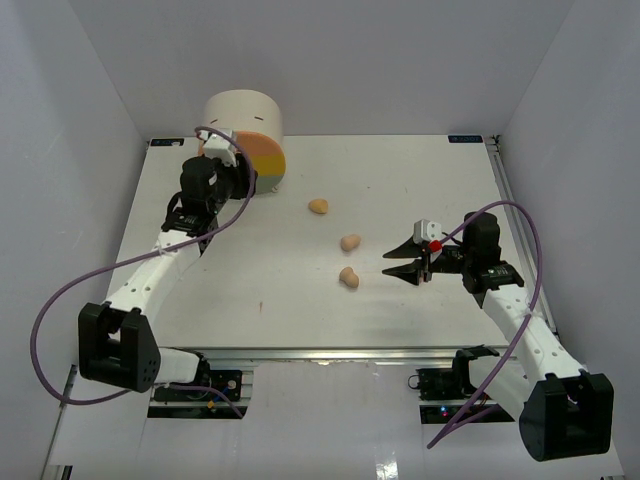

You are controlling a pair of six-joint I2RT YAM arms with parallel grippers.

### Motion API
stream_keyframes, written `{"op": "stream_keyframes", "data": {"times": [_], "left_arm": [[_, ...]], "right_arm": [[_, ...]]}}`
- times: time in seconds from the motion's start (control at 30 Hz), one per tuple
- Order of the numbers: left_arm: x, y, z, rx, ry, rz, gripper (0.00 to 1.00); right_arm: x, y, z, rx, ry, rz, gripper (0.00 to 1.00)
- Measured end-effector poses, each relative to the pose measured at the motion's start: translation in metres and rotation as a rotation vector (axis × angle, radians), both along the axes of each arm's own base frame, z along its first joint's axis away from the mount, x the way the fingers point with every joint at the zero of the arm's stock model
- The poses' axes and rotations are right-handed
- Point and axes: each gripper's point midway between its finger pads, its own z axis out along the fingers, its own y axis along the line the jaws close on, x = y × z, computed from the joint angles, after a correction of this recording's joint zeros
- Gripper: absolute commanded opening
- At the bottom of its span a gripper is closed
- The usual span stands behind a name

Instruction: Organize the makeup

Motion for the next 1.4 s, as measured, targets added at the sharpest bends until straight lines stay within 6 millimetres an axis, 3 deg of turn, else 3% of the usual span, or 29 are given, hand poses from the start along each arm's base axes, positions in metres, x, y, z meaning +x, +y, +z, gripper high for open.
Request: {"op": "stream_keyframes", "data": {"times": [0.1, 0.3, 0.43, 0.97, 1.2, 1.4], "left_arm": [[0.007, 0.019, -0.014, -0.085, 0.031, 0.066, 0.54], [0.020, 0.040, -0.103, -0.195, 0.261, 0.150, 0.59], [0.025, 0.039, -0.139, -0.259, 0.348, 0.157, 0.60], [0.057, 0.037, -0.169, -0.480, 0.306, 0.145, 0.58], [0.067, 0.037, -0.166, -0.573, 0.265, 0.158, 0.56], [0.073, 0.040, -0.176, -0.625, 0.269, 0.205, 0.56]], "right_arm": [[0.001, -0.001, 0.000, 0.000, 0.000, -0.005, 0.45], [0.002, -0.003, 0.000, 0.000, 0.000, -0.012, 0.45], [0.002, -0.003, 0.000, 0.000, 0.000, -0.013, 0.45], [0.003, -0.003, -0.002, -0.001, 0.012, -0.013, 0.45], [0.003, -0.002, -0.002, -0.001, 0.014, -0.013, 0.46], [0.004, -0.002, -0.003, -0.002, 0.018, -0.013, 0.46]]}}
